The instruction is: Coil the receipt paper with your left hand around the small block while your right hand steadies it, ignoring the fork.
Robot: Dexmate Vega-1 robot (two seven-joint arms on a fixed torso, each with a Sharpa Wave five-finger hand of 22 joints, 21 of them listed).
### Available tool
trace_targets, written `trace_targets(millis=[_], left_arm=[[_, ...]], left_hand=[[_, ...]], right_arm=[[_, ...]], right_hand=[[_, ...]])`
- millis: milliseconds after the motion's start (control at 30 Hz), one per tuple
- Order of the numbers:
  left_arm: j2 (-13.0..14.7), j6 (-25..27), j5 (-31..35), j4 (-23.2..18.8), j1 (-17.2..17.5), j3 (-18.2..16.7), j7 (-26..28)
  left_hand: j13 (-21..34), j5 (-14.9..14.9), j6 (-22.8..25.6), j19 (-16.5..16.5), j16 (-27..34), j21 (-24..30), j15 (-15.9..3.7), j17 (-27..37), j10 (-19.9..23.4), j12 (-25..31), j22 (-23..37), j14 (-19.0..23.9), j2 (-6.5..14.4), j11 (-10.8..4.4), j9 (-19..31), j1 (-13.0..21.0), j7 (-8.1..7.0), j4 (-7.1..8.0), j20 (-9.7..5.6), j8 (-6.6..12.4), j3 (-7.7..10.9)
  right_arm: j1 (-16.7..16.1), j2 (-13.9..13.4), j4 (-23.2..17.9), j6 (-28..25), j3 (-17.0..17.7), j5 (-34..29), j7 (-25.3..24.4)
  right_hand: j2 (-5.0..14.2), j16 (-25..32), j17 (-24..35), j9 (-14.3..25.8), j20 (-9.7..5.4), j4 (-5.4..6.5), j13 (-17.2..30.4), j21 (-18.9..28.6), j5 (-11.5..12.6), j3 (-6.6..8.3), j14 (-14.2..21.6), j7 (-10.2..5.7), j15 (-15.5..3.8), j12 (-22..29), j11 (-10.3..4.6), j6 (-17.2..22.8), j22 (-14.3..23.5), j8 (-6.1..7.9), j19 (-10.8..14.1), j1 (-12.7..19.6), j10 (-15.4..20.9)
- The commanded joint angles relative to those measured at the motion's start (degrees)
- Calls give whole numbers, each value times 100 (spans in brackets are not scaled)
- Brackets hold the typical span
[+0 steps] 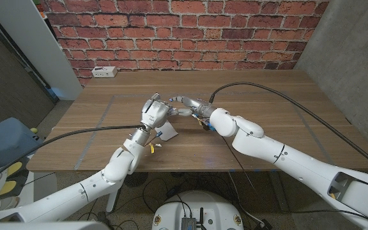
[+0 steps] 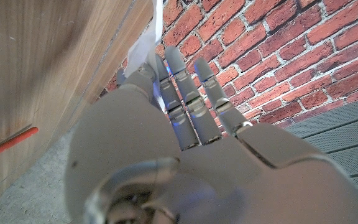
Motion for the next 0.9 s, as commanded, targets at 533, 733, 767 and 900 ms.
trace_targets(millis=[533, 733, 767, 900], left_arm=[[43, -150, -7, -243, 415, -202, 459], [99, -176, -45, -310, 511, -259, 492], [101, -173, -42, -313, 521, -267, 500], [114, -163, -34, -330, 556, -291, 490]], left_hand=[[129, 39, 76, 6, -27, 117, -513, 30, 319, 20, 8, 122, 11, -225, 18, 15, 43, -5, -92, 6, -32], [139, 41, 89, 7, -28, 139, -512, 37, 341, 23, 5, 134, 3, -228, 19, 18, 37, -9, -98, 6, -35], [141, 42, 89, 5, -30, 143, -512, 37, 344, 23, 4, 136, 3, -228, 19, 18, 34, -10, -95, 5, -35], [145, 43, 86, 4, -39, 158, -512, 33, 347, 18, 1, 139, -2, -228, 20, 19, 27, -11, -97, 0, -36]], right_arm=[[145, 352, 242, -681, -903, -1937, -101], [-209, 498, 665, 169, -761, -2145, -1672], [-255, 538, 749, 278, -743, -2198, -1924], [-345, 604, 905, 534, -683, -2346, -2364]], right_hand=[[-469, 167, -108, 0, -323, -33, -9, 169, 128, 604, 577, -523, -221, 270, -514, 1966, 9, 467, 823, 2032, 848], [-182, 552, -75, -8, -732, 70, -39, 309, -46, 683, 1560, -454, -824, 486, -1015, 4219, 17, 887, 1658, 2334, 2233], [-31, 644, -59, -5, -810, 63, -43, 333, -107, 716, 1739, -320, -991, 522, -1110, 4727, 24, 978, 1805, 2462, 2546], [117, 885, 2, 8, -946, 60, -48, 397, -318, 636, 2142, -78, -1292, 550, -1191, 5621, 39, 1156, 2106, 2629, 3116]])
